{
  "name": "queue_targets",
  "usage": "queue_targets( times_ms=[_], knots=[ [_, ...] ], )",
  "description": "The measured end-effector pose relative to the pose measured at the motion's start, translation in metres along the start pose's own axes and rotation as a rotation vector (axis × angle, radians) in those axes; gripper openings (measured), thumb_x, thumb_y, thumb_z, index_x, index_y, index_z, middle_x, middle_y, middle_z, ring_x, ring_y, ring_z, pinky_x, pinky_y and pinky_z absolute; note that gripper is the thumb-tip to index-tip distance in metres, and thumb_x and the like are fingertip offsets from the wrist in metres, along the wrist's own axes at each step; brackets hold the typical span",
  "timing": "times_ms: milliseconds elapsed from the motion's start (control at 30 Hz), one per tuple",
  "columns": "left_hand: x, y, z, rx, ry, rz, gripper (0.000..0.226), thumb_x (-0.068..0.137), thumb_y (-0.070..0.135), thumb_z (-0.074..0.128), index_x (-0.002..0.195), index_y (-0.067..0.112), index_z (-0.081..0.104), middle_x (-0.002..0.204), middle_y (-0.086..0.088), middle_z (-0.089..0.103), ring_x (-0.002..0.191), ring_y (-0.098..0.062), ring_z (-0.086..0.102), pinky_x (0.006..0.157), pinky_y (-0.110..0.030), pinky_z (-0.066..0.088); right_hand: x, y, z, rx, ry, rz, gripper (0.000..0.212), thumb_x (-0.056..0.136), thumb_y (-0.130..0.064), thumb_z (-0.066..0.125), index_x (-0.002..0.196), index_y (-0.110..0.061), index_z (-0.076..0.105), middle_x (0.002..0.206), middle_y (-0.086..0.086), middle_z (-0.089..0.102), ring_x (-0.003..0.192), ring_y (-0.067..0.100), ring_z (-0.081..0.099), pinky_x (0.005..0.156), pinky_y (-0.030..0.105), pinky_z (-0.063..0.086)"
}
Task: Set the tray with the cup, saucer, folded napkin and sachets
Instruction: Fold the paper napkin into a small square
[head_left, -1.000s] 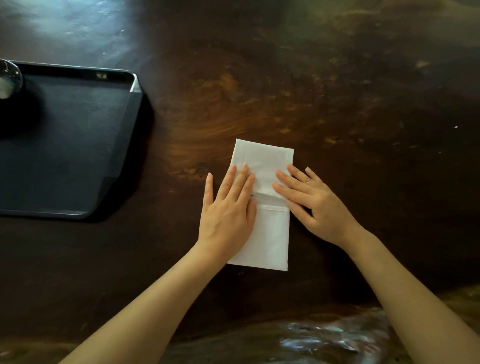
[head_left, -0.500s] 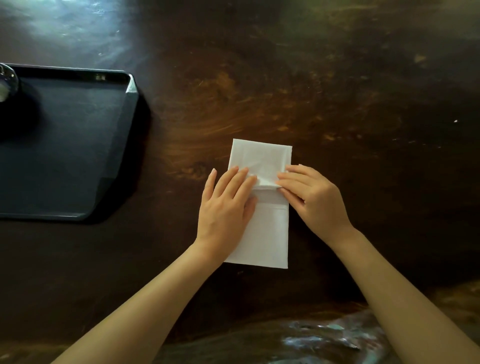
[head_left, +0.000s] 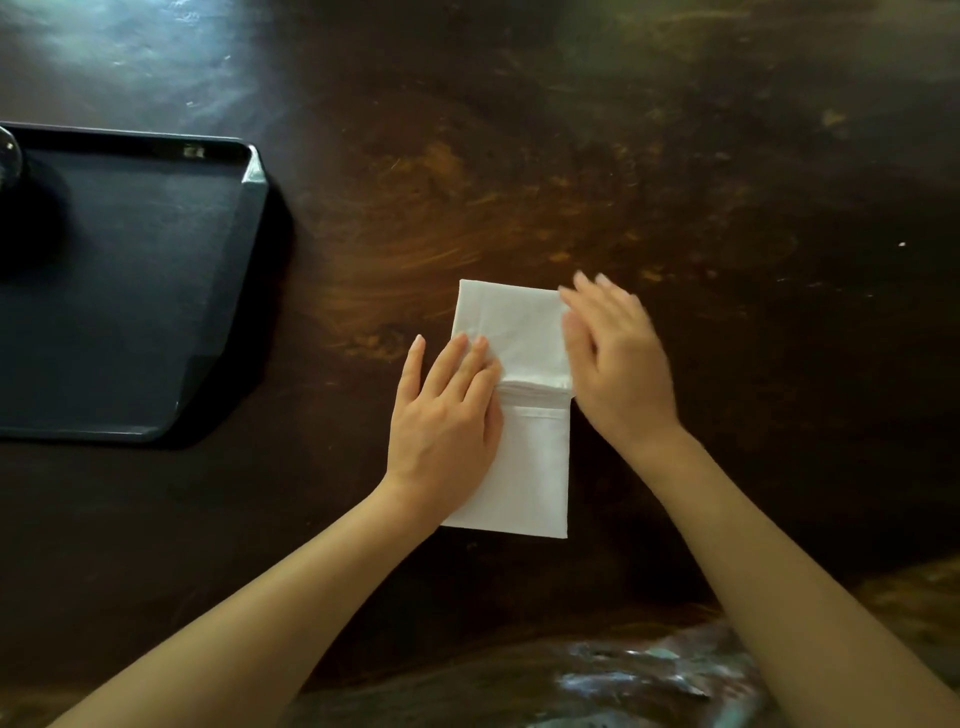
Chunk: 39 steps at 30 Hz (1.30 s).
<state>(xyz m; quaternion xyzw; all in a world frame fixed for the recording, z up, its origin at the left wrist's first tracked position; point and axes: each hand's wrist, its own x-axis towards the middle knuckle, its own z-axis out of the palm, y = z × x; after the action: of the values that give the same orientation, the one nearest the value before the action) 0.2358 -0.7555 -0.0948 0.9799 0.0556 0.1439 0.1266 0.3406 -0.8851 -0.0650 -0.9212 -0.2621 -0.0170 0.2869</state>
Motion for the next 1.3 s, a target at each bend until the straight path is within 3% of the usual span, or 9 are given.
queue_targets(
  times_ms=[100,167,367,567,700,833,967,1067,1300],
  knots=[
    [0.001,0.000,-0.001,-0.008,-0.051,-0.015,0.033,0.091,0.019,0.038,0.108,0.007,0.063,0.133,-0.017,0.054,0.129,-0.031,0.045,0.109,-0.056,0.028,0.007,-0.012,0.027,-0.179,-0.316,-0.042,0.054,0.099,-0.037,0.019,0.147,-0.013,0.015,0.157,0.006,0.011,0.145,0.019,0.002,0.117,0.041,-0.002],
    [0.002,0.000,-0.002,-0.014,-0.099,-0.046,0.033,0.092,0.021,0.036,0.109,0.009,0.062,0.135,-0.017,0.052,0.130,-0.030,0.044,0.108,-0.058,0.027,0.002,-0.001,0.037,-0.305,-0.405,-0.088,0.057,0.098,-0.042,0.014,0.147,-0.020,-0.005,0.158,0.000,-0.008,0.143,0.013,-0.013,0.116,0.039,-0.010],
    [0.003,0.003,-0.002,-0.043,-0.161,-0.105,0.031,0.093,0.021,0.035,0.104,0.011,0.062,0.140,-0.013,0.048,0.134,-0.028,0.039,0.110,-0.059,0.024,-0.010,0.040,0.011,-0.419,-0.439,-0.005,0.058,0.091,-0.051,0.003,0.141,-0.030,-0.018,0.155,-0.010,-0.017,0.139,0.007,-0.021,0.113,0.038,-0.016],
    [0.002,-0.005,-0.009,-0.218,-0.219,-0.145,0.030,0.098,0.024,0.033,0.118,0.017,0.054,0.150,-0.004,0.034,0.142,-0.015,0.020,0.118,-0.045,0.003,-0.016,0.022,-0.007,-0.165,-0.427,0.042,0.056,0.097,-0.047,0.018,0.148,-0.027,0.002,0.158,-0.009,-0.005,0.141,0.003,-0.015,0.114,0.031,-0.011],
    [-0.004,-0.027,-0.034,-0.411,-0.201,-0.144,0.043,0.098,0.024,0.034,0.141,0.026,0.033,0.151,0.013,0.016,0.141,-0.002,0.005,0.117,-0.035,0.001,-0.071,-0.004,-0.032,-0.020,-0.435,-0.139,0.066,0.091,-0.061,0.026,0.147,-0.032,0.006,0.157,-0.014,0.000,0.142,0.000,-0.009,0.116,0.023,-0.008],
    [-0.004,-0.040,-0.049,-0.424,-0.250,0.013,0.047,0.096,0.016,0.040,0.142,0.025,0.032,0.148,0.013,0.021,0.141,-0.005,0.011,0.117,-0.035,0.009,-0.120,-0.019,-0.031,-0.248,-0.517,-0.324,0.078,0.082,-0.062,0.044,0.146,-0.026,0.019,0.155,-0.005,0.017,0.144,0.013,0.010,0.118,0.040,0.009],
    [0.002,-0.041,-0.042,-0.324,-0.383,0.171,0.049,0.095,0.021,0.045,0.142,0.027,0.031,0.147,0.009,0.037,0.140,-0.005,0.022,0.116,-0.025,-0.004,-0.122,-0.015,-0.023,-0.207,-0.407,-0.378,0.054,0.074,-0.026,0.076,0.124,-0.015,0.059,0.132,0.004,0.057,0.124,0.019,0.051,0.099,0.045,0.045],
    [0.006,-0.046,-0.036,-0.302,-0.424,0.197,0.046,0.096,0.029,0.043,0.140,0.032,0.033,0.144,0.010,0.043,0.136,-0.003,0.029,0.110,-0.017,-0.014,-0.116,-0.009,-0.020,-0.217,-0.352,-0.463,0.043,0.073,-0.021,0.074,0.115,-0.014,0.065,0.122,0.005,0.064,0.116,0.019,0.059,0.097,0.041,0.048],
    [0.016,-0.053,-0.036,-0.183,-0.452,0.283,0.047,0.092,0.036,0.050,0.137,0.035,0.038,0.141,0.010,0.048,0.134,-0.005,0.035,0.116,-0.033,-0.003,-0.113,-0.009,-0.018,-0.296,-0.325,-0.560,0.029,0.076,-0.018,0.072,0.103,-0.008,0.069,0.114,0.011,0.068,0.108,0.022,0.064,0.093,0.038,0.051]
  ],
)
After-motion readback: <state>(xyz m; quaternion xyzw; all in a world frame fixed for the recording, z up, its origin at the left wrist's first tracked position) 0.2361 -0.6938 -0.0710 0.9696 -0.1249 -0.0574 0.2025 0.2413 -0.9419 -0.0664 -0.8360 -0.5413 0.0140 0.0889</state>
